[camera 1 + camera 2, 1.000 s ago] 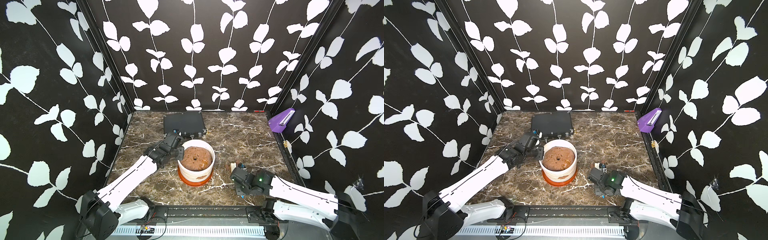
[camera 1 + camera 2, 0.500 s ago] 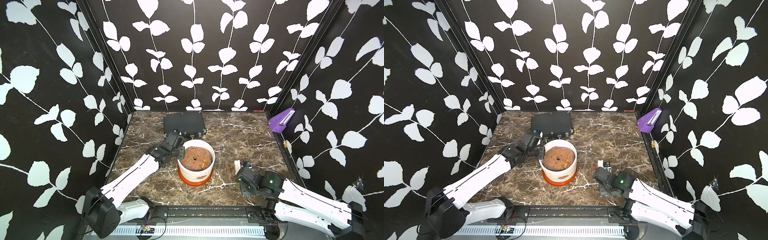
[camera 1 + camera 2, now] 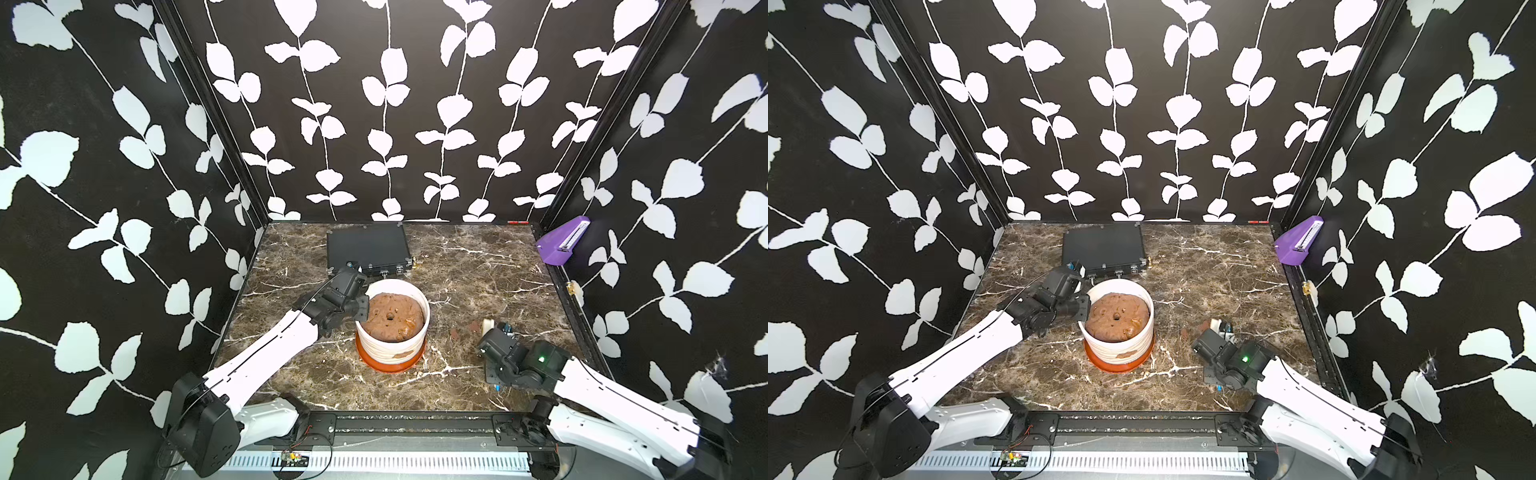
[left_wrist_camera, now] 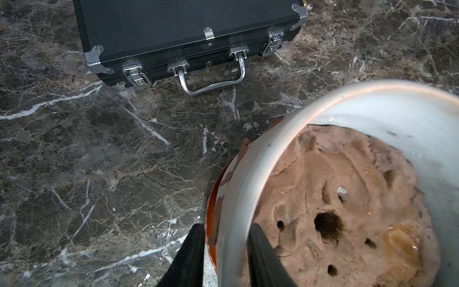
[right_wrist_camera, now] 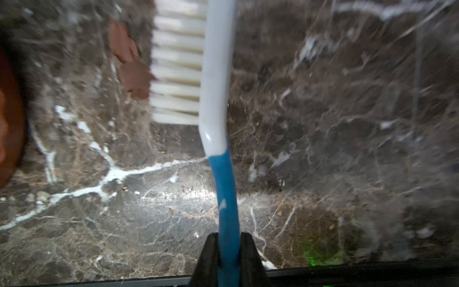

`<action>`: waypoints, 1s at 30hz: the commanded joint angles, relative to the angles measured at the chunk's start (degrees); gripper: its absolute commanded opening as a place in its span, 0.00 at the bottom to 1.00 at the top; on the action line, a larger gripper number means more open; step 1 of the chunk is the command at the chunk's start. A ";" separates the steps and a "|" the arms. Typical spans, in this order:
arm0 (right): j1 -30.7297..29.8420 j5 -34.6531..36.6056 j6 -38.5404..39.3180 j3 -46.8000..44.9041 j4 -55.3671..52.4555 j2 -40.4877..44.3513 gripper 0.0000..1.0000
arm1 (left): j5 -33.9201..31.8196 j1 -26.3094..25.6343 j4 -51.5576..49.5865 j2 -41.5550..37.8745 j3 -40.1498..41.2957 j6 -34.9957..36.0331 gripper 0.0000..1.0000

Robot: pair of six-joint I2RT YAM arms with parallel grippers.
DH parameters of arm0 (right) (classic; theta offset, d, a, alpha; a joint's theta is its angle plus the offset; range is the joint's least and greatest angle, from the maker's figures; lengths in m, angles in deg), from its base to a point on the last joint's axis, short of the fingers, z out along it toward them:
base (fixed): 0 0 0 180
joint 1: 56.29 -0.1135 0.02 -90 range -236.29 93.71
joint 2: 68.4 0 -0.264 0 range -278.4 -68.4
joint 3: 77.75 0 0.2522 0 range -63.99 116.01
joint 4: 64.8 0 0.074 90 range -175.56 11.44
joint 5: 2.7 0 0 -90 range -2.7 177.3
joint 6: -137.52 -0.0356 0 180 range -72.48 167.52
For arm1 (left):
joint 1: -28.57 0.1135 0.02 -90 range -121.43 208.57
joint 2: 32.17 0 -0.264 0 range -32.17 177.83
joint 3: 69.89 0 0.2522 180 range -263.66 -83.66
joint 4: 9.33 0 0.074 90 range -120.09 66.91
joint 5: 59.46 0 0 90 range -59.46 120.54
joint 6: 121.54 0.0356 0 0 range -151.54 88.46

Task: Scrub the dried mud off the ceramic pot
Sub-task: Adjust the brush at the center of the board.

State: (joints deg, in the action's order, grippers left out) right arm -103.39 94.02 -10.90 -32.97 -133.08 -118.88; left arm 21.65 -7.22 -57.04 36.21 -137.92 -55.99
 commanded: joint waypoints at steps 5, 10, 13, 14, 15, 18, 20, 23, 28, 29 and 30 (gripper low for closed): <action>3.22 -8.26 -2.01 -1.81 2.00 0.34 0.00 | -1.37 0.46 -0.54 -3.34 -0.12 0.05 0.35; 3.23 -2.94 0.17 6.19 -6.02 3.14 0.00 | -1.85 0.46 -0.86 -3.03 -1.05 0.56 0.44; 2.84 -1.36 1.69 8.94 -8.69 1.88 0.00 | -1.70 0.54 -0.79 -1.99 -1.61 0.90 0.48; 2.20 -0.91 1.87 9.26 -8.22 2.26 0.00 | -1.52 0.55 -0.81 -1.61 -1.80 0.97 0.48; 0.98 -0.63 2.17 9.12 -6.06 3.55 0.00 | -1.29 0.55 -0.64 -1.17 -1.88 0.94 0.48; -0.43 -3.72 4.39 8.91 -0.28 5.34 0.00 | -1.22 0.58 -0.30 -0.40 -2.05 1.06 0.49; -0.75 -5.90 6.12 9.63 1.56 4.36 0.00 | -1.46 0.60 -0.11 0.10 -2.08 1.28 0.49; -1.18 -7.07 8.67 11.40 2.15 1.72 0.00 | -1.45 0.96 0.25 1.24 -2.76 1.62 0.50; -1.19 -0.90 12.15 17.99 -0.84 -2.33 0.00 | -0.52 1.15 0.58 3.50 -4.18 1.94 0.49; -1.16 0.08 13.31 20.33 -1.16 -3.26 0.00 | -0.38 1.24 0.55 3.81 -4.40 1.91 0.49; -1.04 1.31 14.27 22.47 -1.60 -4.28 0.00 | -0.25 1.20 0.42 4.00 -4.56 1.99 0.49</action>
State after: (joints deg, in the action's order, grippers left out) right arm -104.30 90.59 -0.80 -15.53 -134.57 -121.98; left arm 20.71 -6.26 -56.96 40.17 -140.76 -54.85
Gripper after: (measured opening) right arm 0.144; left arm 0.489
